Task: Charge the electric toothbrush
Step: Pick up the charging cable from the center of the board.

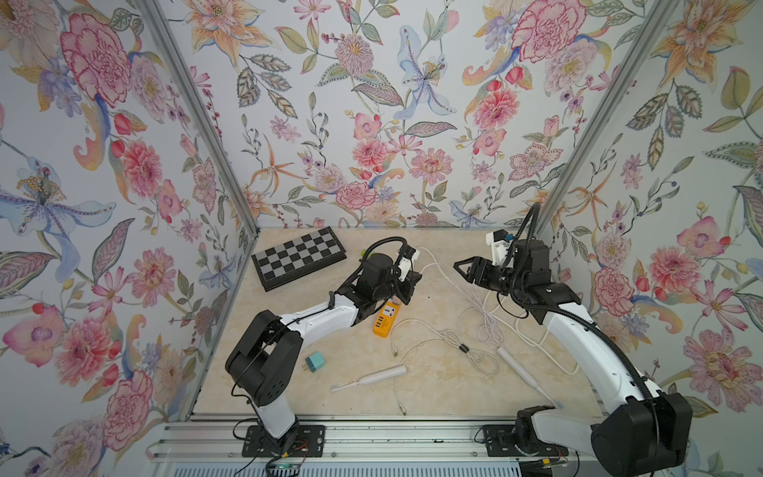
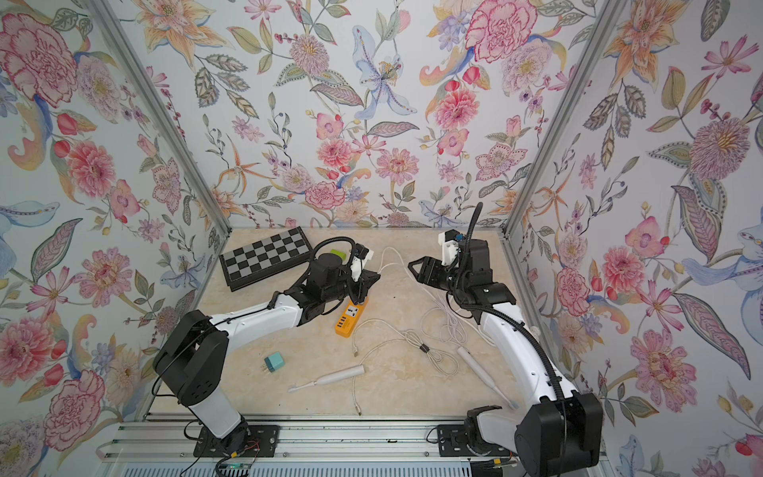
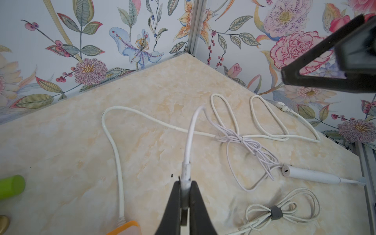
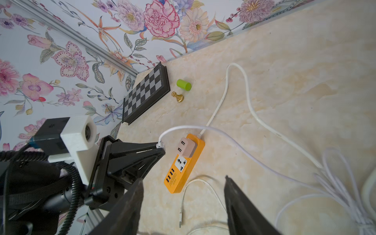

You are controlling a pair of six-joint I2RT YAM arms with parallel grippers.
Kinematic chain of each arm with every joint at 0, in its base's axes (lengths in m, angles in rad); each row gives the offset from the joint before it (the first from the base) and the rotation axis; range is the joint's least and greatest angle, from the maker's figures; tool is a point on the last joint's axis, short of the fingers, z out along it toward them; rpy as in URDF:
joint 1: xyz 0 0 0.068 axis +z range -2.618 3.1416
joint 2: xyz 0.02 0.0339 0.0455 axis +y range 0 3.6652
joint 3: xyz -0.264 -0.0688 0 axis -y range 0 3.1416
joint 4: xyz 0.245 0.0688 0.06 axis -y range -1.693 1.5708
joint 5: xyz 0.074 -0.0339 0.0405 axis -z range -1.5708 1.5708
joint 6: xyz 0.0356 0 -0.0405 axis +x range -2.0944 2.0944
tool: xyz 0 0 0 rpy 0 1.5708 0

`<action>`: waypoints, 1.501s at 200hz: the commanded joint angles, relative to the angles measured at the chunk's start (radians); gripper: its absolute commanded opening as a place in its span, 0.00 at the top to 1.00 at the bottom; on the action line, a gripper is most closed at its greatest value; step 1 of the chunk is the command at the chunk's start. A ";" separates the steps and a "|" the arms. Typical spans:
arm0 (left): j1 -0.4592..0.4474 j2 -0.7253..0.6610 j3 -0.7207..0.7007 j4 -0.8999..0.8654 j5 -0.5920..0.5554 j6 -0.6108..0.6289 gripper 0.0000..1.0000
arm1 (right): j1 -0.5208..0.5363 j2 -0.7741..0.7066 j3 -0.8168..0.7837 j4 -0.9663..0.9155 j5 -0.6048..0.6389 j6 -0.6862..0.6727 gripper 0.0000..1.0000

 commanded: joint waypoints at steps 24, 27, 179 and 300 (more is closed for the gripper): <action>0.013 -0.057 0.007 0.022 0.060 0.031 1.00 | 0.097 0.073 0.093 -0.069 -0.052 0.094 0.35; 0.012 -0.060 -0.003 0.032 0.067 0.034 1.00 | 0.109 0.075 0.094 -0.061 -0.045 0.110 0.36; 0.013 -0.068 0.012 -0.093 0.177 0.146 1.00 | 0.174 0.223 -0.048 0.382 -0.124 0.405 0.75; 0.012 -0.086 -0.051 -0.065 0.148 0.108 0.79 | 0.194 0.168 -0.101 0.452 -0.067 0.543 1.00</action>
